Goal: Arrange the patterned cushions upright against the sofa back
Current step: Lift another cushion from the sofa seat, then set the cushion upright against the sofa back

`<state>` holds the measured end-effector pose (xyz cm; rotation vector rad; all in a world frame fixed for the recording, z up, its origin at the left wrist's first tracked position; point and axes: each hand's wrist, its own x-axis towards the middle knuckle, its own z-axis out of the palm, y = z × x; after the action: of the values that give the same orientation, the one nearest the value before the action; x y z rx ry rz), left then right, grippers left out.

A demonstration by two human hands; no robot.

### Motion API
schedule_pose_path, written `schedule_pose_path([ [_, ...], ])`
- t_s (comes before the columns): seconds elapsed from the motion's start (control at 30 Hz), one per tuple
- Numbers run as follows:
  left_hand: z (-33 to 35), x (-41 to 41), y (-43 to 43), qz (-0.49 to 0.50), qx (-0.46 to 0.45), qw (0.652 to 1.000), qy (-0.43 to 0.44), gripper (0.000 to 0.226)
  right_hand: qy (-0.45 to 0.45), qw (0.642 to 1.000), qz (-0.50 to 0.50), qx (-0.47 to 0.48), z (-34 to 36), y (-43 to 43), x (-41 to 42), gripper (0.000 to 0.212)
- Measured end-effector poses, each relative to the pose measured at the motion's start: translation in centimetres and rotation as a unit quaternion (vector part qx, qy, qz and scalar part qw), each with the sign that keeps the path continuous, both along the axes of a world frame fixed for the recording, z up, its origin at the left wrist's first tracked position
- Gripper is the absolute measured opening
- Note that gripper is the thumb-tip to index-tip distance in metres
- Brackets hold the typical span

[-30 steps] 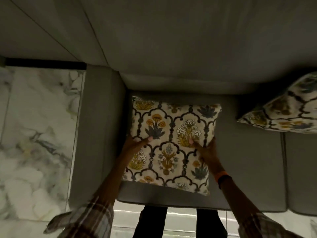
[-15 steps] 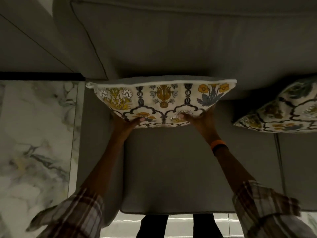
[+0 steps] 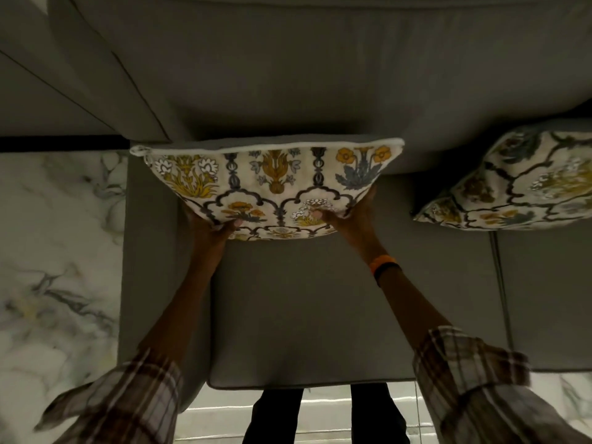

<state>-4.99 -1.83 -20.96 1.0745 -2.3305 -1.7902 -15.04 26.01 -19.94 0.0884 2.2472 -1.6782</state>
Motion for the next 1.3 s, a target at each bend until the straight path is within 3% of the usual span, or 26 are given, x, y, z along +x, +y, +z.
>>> schedule_pose_path([
  [0.17,0.1,2.4,6.4,0.066,-0.05,0.994,-0.076,0.125,-0.027,0.998,0.035,0.035,-0.5,3.0,2.3,0.117],
  [0.23,0.5,3.4,12.0,0.026,-0.06,0.989,-0.13,0.121,-0.058,0.996,0.035,0.066,-0.8,5.9,3.6,0.121],
  [0.3,0.3,3.9,17.6,-0.077,-0.066,0.982,-0.16,0.108,-0.075,0.992,0.041,0.091,-1.5,9.7,4.6,0.12],
  [0.4,-0.3,2.5,26.1,-0.235,-0.088,0.961,-0.119,0.095,-0.098,0.987,0.025,0.128,-1.9,16.9,4.8,0.115],
  [0.47,-0.6,0.2,30.9,-0.268,-0.078,0.954,-0.107,0.095,-0.108,0.982,-0.01,0.155,-1.6,22.4,4.1,0.11],
  [0.6,-0.4,-6.1,40.0,-0.247,-0.006,0.967,-0.066,0.11,-0.065,0.971,-0.177,0.146,0.0,35.1,0.2,0.103],
  [0.7,-0.5,-11.4,43.9,-0.187,0.053,0.981,-0.003,0.125,-0.014,0.956,-0.263,0.129,0.8,43.2,-4.9,0.117],
  [0.77,-0.6,-14.8,45.8,-0.183,0.086,0.979,0.034,0.127,-0.002,0.97,-0.218,0.111,1.3,47.2,-8.6,0.124],
  [0.9,-0.3,-18.3,48.6,-0.196,0.115,0.972,0.054,0.116,0.014,0.998,-0.003,0.065,1.8,50.4,-14.8,0.108],
  [1.0,0.6,-17.5,50.3,-0.183,0.084,0.977,0.076,0.098,0.016,0.998,0.008,0.053,1.6,51.5,-16.2,0.099],
  [1.07,1.0,-16.9,50.8,-0.184,0.038,0.979,0.085,0.105,0.041,0.998,-0.017,0.051,1.4,52.1,-15.9,0.1],
  [1.17,-0.1,-17.3,50.9,-0.162,0.07,0.981,0.081,0.123,0.051,0.996,-0.047,0.059,0.2,52.2,-15.0,0.094],
  [1.2,0.2,-17.7,50.9,-0.16,0.114,0.977,0.085,0.123,0.041,0.996,-0.049,0.064,0.2,52.2,-15.0,0.096],
  [1.3,0.1,-18.9,50.2,-0.167,0.091,0.975,0.111,0.119,0.053,0.996,-0.061,0.038,-0.5,51.9,-14.6,0.108],
])
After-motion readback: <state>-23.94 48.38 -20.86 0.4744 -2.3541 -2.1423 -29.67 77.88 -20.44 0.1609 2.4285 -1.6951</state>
